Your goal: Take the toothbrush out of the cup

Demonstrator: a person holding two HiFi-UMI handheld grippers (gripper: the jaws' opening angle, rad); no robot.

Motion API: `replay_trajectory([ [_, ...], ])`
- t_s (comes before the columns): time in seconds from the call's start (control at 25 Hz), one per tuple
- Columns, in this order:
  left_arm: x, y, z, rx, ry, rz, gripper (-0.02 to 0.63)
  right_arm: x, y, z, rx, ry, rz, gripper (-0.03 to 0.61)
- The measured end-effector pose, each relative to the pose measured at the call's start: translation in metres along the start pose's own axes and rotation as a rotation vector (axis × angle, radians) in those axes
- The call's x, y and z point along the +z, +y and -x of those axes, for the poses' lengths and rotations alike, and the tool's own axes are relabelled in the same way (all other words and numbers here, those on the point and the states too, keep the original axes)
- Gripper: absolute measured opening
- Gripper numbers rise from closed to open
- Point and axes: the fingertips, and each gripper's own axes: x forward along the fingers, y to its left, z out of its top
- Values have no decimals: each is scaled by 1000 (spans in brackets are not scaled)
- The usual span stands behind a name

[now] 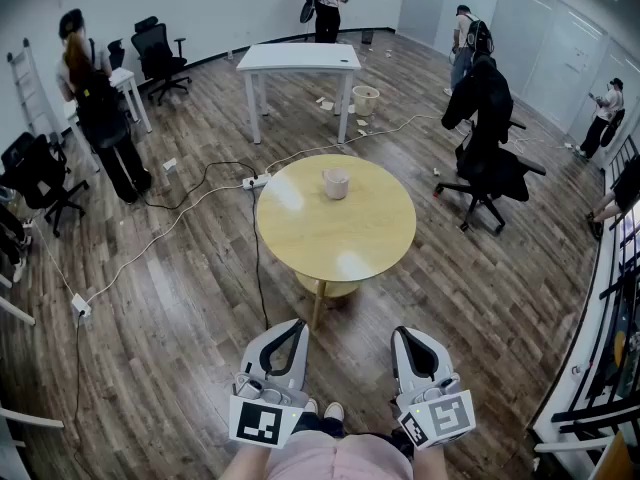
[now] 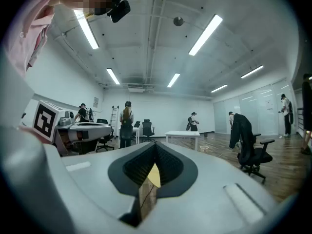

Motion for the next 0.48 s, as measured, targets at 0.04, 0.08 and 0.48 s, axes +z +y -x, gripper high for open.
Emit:
replay_trajectory([
  [0.04,1,0,0,1,-1,4,-3,0,0,0,-1,1,0,6],
  [0.08,1,0,1,1,-3,8,-3,0,0,0,-1,2,1,6],
  [0.48,4,5,2,9,-3,5,-3,1,6,-2,13,4,4,6],
])
